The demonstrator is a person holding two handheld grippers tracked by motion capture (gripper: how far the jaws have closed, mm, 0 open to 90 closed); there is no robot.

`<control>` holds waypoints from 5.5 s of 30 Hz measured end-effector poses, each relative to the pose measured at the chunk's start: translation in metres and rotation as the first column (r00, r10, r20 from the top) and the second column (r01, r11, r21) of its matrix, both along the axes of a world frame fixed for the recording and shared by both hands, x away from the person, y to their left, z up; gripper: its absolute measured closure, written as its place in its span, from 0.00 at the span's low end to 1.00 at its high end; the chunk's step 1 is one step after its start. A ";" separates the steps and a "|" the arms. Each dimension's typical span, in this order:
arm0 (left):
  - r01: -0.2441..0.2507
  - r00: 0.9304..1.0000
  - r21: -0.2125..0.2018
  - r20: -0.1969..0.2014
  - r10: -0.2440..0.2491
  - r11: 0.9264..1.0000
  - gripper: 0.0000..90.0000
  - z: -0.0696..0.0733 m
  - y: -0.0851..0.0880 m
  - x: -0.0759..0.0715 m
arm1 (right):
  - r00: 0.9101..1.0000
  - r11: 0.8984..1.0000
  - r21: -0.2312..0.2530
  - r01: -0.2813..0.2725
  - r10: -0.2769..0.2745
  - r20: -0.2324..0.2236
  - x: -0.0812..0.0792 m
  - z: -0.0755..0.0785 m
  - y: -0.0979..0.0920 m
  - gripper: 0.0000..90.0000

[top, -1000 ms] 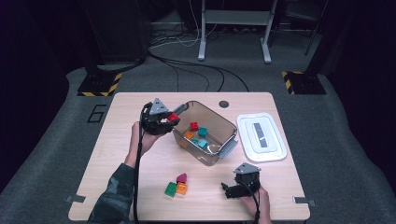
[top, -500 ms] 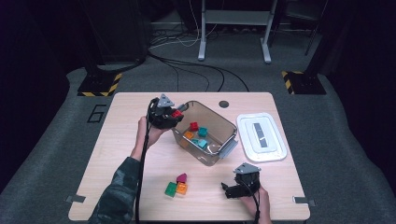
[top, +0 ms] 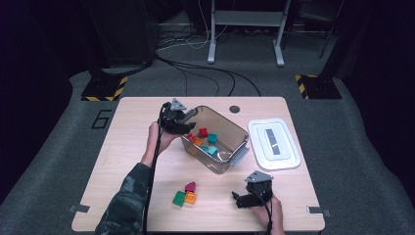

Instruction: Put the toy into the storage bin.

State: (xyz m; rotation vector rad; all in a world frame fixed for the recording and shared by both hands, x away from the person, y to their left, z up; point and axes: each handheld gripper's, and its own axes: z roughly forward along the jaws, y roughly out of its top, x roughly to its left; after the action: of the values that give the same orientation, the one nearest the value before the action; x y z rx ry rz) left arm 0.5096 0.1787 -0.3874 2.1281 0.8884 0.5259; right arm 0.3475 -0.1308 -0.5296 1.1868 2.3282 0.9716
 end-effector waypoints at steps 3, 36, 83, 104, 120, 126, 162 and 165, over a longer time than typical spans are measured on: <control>-0.007 1.000 -0.013 -0.004 0.007 1.000 0.32 0.002 0.002 -0.004 | 1.000 1.000 0.000 0.000 0.000 0.000 0.000 0.000 0.000 0.00; -0.044 0.999 -0.036 -0.007 0.044 0.998 0.15 -0.031 0.046 -0.087 | 1.000 1.000 0.001 0.001 -0.001 0.000 0.000 0.000 0.000 0.00; 0.058 0.993 -0.023 -0.098 -0.060 0.998 0.11 -0.112 0.034 -0.179 | 1.000 1.000 0.000 0.003 -0.003 0.001 0.000 0.000 0.000 0.01; -0.016 0.993 -0.012 -0.121 0.015 1.000 0.12 -0.128 0.047 -0.168 | 1.000 1.000 0.000 0.003 -0.003 0.001 0.000 0.000 0.000 0.01; -0.016 0.994 0.018 -0.110 0.018 1.000 0.24 -0.130 0.043 -0.160 | 1.000 1.000 0.001 0.003 -0.003 0.001 0.000 0.000 0.000 0.01; -0.015 0.994 0.035 -0.103 0.019 0.999 0.27 -0.130 0.041 -0.166 | 1.000 1.000 -0.004 -0.003 0.003 0.002 0.000 0.000 0.000 0.01; -0.035 0.998 -0.043 -0.060 0.033 0.998 0.65 -0.112 0.057 -0.165 | 1.000 1.000 -0.004 -0.003 0.003 0.002 0.000 0.000 0.000 0.01; -0.039 0.998 -0.045 -0.050 0.036 0.998 0.65 -0.107 0.057 -0.163 | 1.000 1.000 -0.006 -0.006 0.006 0.004 0.000 0.000 -0.001 0.01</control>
State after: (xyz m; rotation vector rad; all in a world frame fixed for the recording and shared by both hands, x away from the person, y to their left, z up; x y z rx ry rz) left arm 0.3469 0.2362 -0.4948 2.0939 0.9608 0.4691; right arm 0.3478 -0.1315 -0.5295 1.1754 2.3307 0.9677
